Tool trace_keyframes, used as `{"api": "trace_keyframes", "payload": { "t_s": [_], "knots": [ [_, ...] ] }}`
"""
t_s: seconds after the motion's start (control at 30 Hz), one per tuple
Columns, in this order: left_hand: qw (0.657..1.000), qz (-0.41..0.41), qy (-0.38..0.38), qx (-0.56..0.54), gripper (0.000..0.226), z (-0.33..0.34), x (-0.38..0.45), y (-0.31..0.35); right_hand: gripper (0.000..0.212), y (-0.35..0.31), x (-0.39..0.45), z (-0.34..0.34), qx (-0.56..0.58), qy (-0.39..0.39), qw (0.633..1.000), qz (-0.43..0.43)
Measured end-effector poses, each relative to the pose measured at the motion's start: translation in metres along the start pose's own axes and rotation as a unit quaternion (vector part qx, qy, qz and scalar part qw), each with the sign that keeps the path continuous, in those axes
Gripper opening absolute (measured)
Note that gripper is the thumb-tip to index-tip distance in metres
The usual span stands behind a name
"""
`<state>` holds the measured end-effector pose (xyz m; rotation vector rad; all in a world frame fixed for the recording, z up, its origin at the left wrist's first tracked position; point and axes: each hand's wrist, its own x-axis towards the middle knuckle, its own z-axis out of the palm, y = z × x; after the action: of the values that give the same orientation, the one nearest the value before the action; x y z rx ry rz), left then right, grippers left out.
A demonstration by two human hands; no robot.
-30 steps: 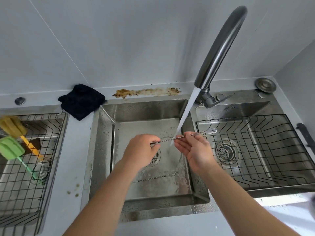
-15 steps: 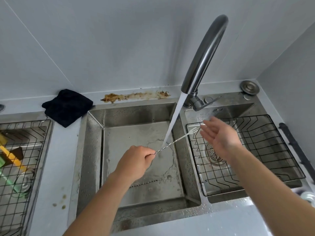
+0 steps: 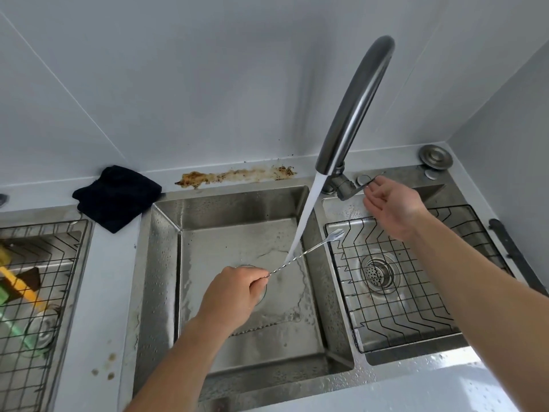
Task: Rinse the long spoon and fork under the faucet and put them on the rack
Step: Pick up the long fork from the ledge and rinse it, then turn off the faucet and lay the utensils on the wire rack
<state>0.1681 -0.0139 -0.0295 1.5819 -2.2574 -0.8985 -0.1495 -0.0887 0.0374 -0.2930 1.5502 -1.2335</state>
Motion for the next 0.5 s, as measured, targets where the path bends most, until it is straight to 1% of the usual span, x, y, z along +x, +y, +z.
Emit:
{"api": "trace_keyframes", "payload": {
  "t_s": [0.07,0.2,0.4,0.5],
  "knots": [
    [1.0,0.001,0.002,-0.006,0.024,0.0,0.0,-0.001,0.066,-0.003,0.002,0.002,-0.014,-0.003,1.0,-0.001],
    [1.0,0.0,0.015,0.006,0.02,-0.002,-0.001,0.003,0.066,-0.01,0.005,0.004,-0.035,-0.003,0.999,0.001],
    [1.0,0.002,0.016,0.006,0.021,-0.005,-0.007,0.009,0.067,-0.01,0.003,0.002,-0.055,-0.011,0.998,0.005],
    [1.0,0.001,0.016,0.009,0.024,-0.005,-0.009,0.009,0.065,-0.011,0.001,0.003,-0.063,-0.014,0.998,0.005]
  ]
}}
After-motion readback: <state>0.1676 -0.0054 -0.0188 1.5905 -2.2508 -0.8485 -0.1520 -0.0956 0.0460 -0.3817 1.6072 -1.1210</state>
